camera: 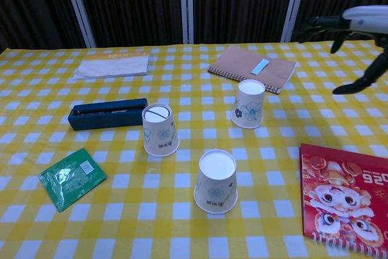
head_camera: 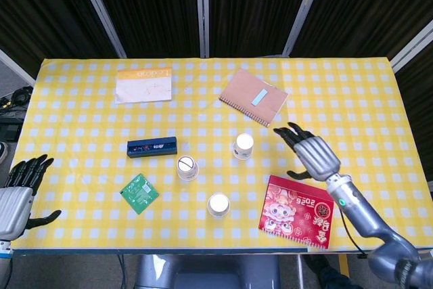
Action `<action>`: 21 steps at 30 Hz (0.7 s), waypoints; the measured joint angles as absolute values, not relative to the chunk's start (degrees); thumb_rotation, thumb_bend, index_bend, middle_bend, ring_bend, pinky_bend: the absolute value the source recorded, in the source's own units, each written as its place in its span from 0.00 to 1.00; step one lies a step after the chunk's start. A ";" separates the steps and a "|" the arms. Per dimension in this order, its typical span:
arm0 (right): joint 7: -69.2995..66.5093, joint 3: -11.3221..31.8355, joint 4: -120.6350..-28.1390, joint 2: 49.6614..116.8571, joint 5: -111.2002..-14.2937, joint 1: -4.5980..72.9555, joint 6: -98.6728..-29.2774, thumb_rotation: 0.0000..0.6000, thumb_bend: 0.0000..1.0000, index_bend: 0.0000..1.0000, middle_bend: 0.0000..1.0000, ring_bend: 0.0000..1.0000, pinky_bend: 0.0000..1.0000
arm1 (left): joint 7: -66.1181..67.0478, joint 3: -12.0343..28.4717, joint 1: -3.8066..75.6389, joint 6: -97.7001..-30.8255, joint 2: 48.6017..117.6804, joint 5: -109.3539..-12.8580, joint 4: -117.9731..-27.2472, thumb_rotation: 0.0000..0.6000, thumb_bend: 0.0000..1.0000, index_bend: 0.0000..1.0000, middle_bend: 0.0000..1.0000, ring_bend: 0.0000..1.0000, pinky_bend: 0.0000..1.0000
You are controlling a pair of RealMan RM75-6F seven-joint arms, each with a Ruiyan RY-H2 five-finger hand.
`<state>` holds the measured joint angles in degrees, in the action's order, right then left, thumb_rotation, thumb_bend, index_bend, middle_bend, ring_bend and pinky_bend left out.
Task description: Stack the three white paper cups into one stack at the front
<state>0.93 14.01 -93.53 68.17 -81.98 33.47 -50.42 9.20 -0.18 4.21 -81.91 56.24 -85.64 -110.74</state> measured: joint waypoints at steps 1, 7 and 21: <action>0.83 14.55 -92.76 69.31 -80.92 35.03 -48.94 1.00 0.14 0.13 0.17 0.07 0.29 | 9.30 -0.05 4.34 -81.69 56.24 -85.23 -110.77 1.00 0.00 0.00 0.00 0.00 0.00; 3.85 16.66 -87.47 76.75 -74.56 41.85 -44.24 1.00 0.19 0.19 0.19 0.10 0.30 | 9.70 0.65 4.92 -80.70 56.30 -82.95 -110.84 1.00 0.00 0.00 0.00 0.00 0.00; 13.30 16.49 -78.30 86.47 -62.71 48.79 -40.52 1.00 0.19 0.19 0.24 0.17 0.36 | 9.30 1.63 6.11 -78.54 56.02 -79.35 -110.53 1.00 0.00 0.00 0.00 0.00 0.00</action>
<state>13.30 16.49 -78.30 86.47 -62.71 48.79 -40.52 9.30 1.63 6.11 -78.54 56.02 -79.35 -110.53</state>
